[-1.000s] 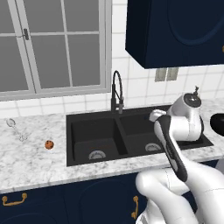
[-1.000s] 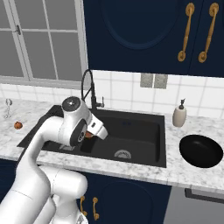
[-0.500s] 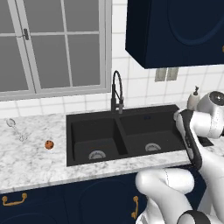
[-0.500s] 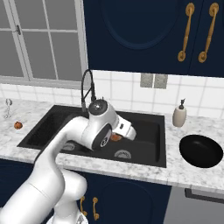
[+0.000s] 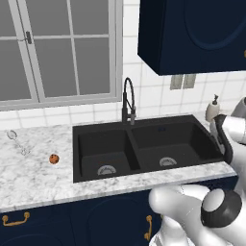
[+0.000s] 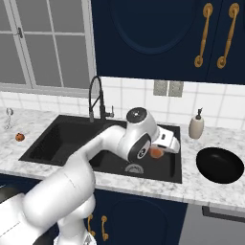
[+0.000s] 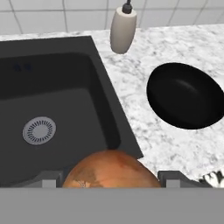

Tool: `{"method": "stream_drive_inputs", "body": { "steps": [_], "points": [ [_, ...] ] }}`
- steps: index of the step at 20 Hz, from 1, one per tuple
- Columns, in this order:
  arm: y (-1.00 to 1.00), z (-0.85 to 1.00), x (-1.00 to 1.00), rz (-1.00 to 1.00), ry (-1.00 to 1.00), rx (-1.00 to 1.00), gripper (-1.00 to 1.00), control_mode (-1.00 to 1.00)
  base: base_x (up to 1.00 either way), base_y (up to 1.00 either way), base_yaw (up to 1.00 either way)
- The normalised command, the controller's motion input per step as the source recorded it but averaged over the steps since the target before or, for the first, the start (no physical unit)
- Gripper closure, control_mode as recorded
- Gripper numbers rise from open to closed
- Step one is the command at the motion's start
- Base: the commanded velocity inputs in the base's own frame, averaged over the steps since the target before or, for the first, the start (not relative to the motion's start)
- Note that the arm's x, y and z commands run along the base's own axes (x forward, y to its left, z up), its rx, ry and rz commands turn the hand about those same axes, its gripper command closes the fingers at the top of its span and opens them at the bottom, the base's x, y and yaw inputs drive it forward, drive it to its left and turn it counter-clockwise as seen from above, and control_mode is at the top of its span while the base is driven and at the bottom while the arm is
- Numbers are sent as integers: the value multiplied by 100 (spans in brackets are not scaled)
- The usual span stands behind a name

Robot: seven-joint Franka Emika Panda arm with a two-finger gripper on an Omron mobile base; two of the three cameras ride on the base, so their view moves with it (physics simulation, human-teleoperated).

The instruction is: Pick the onion from the sink and place it in the bowl. Then pick the bowl and place it in the microwave. Then close the microwave door and press the start button.

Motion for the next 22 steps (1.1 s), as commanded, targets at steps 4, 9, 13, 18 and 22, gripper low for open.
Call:
{"method": "stream_drive_inputs", "body": {
  "steps": [4,9,13,18,22],
  "points": [
    [-100,1,24,0,3,9,100,-100,0,0,0],
    [-100,0,31,0,3,7,100,-100,0,0,0],
    [-77,-16,22,0,2,1,100,-100,0,0,0],
    [-60,-34,41,0,3,0,100,-100,0,0,0],
    [-43,-28,20,0,1,0,100,-100,0,0,0]
  ]
}}
